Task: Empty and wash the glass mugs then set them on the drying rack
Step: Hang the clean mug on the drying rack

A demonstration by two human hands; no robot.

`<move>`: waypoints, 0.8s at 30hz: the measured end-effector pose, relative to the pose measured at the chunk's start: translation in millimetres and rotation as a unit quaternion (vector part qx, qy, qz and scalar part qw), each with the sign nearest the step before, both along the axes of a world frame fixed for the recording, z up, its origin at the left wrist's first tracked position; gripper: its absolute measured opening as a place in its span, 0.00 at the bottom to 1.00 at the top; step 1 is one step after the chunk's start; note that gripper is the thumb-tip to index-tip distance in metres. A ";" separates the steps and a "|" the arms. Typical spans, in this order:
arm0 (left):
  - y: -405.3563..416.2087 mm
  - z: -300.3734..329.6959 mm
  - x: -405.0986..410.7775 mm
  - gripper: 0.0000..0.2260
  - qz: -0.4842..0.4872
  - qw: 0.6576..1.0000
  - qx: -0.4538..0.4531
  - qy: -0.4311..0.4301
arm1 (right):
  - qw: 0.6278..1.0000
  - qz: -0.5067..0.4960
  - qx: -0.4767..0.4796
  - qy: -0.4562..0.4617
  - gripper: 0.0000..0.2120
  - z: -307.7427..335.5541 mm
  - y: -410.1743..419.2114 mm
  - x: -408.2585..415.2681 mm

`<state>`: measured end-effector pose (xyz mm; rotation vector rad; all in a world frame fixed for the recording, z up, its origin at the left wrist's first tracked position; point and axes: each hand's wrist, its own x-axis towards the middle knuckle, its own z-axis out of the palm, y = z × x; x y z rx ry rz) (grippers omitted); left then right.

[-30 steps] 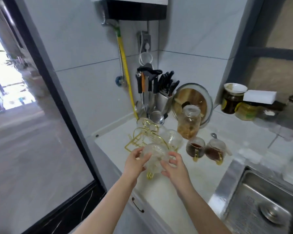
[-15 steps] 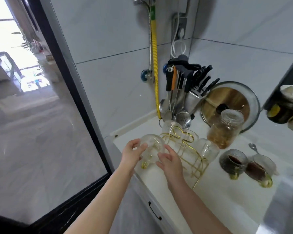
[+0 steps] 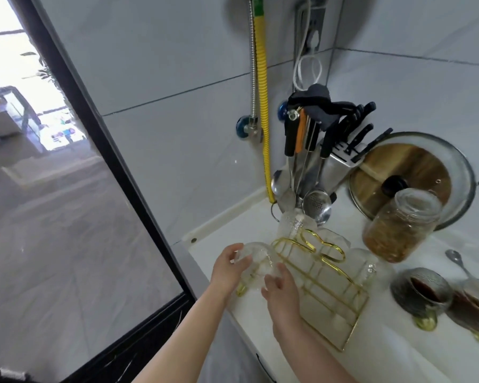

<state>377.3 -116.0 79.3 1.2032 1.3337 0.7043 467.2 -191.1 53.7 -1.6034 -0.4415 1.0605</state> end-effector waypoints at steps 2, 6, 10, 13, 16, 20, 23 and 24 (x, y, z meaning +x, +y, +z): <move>8.8 -4.2 -0.4 0.14 -0.023 1.000 -0.001 0.009 | 1.000 -0.003 -0.016 -0.022 0.24 -3.9 8.5 -2.0; 23.0 -15.2 -6.5 0.14 -0.062 0.998 -0.021 0.016 | 0.998 -0.036 -0.042 -0.043 0.25 -6.6 17.2 -12.4; 34.5 -23.8 -12.2 0.13 -0.098 0.995 -0.029 0.015 | 0.994 -0.088 -0.053 -0.045 0.22 -7.9 21.8 -23.4; 40.9 -25.9 -14.2 0.14 -0.130 0.991 -0.031 0.003 | 0.990 -0.113 -0.061 -0.065 0.21 -10.9 24.4 -30.5; 43.3 -27.6 -16.4 0.14 -0.155 0.987 -0.037 0.003 | 0.985 -0.136 -0.075 -0.076 0.19 -17.0 24.5 -34.1; 45.6 -29.3 -20.8 0.15 -0.180 0.983 -0.039 0.008 | 0.981 -0.150 -0.088 -0.082 0.17 -18.7 21.4 -39.3; 46.4 -26.2 -23.4 0.16 -0.190 0.981 -0.023 0.030 | 0.981 -0.144 -0.097 -0.088 0.18 -13.4 16.9 -41.6; 46.7 -24.4 -24.1 0.16 -0.189 0.981 -0.003 0.052 | 0.981 -0.142 -0.099 -0.088 0.18 -10.4 15.1 -42.4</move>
